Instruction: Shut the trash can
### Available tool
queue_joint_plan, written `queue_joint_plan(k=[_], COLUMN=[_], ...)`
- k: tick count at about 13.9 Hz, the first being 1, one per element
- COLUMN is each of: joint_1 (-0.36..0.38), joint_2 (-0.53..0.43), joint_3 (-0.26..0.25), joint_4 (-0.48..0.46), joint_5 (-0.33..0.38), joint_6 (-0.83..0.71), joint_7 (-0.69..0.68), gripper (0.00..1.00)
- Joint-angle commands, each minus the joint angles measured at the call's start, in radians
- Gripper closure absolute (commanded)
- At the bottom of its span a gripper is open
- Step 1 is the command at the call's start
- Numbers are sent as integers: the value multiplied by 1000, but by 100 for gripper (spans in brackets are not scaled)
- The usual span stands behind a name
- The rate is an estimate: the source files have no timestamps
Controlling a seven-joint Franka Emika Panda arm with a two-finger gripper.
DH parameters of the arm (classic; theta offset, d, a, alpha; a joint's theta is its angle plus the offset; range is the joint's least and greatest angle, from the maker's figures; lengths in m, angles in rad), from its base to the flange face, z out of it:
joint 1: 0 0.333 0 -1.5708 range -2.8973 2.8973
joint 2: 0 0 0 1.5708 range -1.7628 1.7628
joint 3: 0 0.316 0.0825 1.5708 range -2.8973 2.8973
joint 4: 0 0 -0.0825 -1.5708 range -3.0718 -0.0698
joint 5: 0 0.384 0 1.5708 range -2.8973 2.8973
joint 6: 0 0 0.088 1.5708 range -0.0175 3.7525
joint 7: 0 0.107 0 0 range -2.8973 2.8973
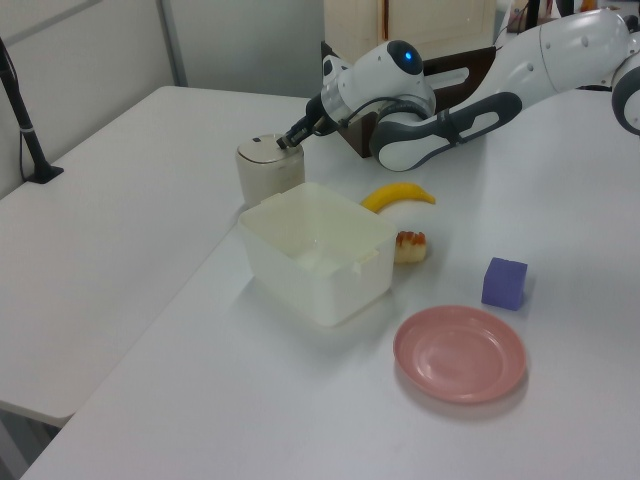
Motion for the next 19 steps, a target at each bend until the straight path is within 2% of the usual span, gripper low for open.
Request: queue_joint_plan(k=[1, 8, 19], joint_1=[23, 16, 29], joint_2=[31, 7, 13], joint_3=[-15, -15, -6], joint_4=[-41, 36, 56], joint_5=[-18, -12, -15], joint_6=[-3, 0, 4], joint_7=[34, 185, 229], gripper=[94, 94, 94])
